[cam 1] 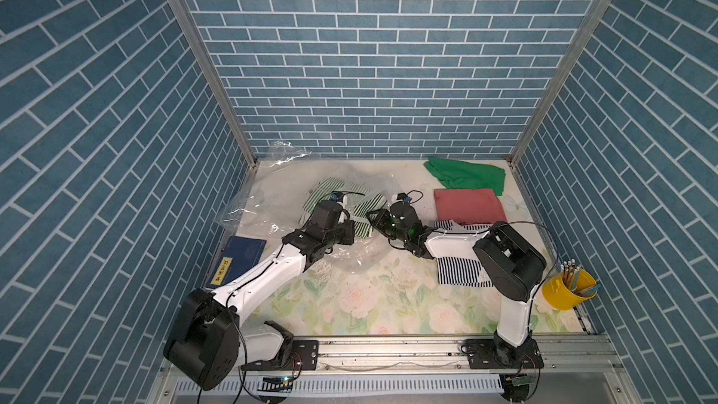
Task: Take the tank top out of the vacuum bag
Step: Take out the tank top from the vacuum bag.
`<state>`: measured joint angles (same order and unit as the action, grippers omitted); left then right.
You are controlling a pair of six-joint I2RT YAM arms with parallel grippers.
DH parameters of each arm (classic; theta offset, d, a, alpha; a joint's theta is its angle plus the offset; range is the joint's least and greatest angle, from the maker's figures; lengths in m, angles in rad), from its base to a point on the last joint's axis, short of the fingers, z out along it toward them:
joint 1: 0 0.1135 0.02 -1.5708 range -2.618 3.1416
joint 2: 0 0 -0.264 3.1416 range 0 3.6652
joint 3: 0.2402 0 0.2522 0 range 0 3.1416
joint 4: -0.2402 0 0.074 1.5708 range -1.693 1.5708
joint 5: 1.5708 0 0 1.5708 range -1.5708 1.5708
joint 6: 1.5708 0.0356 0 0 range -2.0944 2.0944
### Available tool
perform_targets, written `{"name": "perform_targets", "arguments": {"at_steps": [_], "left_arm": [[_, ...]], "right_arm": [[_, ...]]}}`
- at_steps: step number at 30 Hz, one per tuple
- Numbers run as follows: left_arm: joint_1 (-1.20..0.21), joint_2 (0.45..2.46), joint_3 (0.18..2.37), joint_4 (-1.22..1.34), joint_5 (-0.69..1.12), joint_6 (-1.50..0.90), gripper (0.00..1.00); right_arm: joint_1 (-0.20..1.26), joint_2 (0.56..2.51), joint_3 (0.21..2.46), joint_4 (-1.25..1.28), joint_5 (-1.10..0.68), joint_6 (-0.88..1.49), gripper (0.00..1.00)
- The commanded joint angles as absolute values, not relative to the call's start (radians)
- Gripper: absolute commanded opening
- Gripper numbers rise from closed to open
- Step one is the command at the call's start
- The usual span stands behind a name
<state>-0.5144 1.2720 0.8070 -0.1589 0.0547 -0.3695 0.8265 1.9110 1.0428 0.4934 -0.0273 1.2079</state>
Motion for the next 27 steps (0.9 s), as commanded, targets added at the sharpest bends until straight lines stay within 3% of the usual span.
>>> {"name": "perform_targets", "arguments": {"at_steps": [1,8,18,21,27], "left_arm": [[-0.503,1.269,0.793,-0.146,0.058,-0.363,0.00],[-0.503,1.277,0.796,-0.146,0.066,-0.361,0.00],[-0.502,1.287,0.798,-0.139,0.075,-0.361,0.00],[-0.502,1.283,0.794,-0.138,0.074,-0.360,0.00],[-0.500,1.283,0.792,-0.136,0.069,-0.362,0.00]], "right_arm": [[0.833,1.862,1.023,0.487,-0.003,1.216,0.37],[0.834,1.876,1.036,0.546,-0.038,1.214,0.27],[0.842,1.919,1.096,0.564,-0.084,1.174,0.27],[0.839,1.939,1.101,0.560,-0.100,1.177,0.30],[0.830,1.967,1.065,0.591,-0.089,1.231,0.46]]}}
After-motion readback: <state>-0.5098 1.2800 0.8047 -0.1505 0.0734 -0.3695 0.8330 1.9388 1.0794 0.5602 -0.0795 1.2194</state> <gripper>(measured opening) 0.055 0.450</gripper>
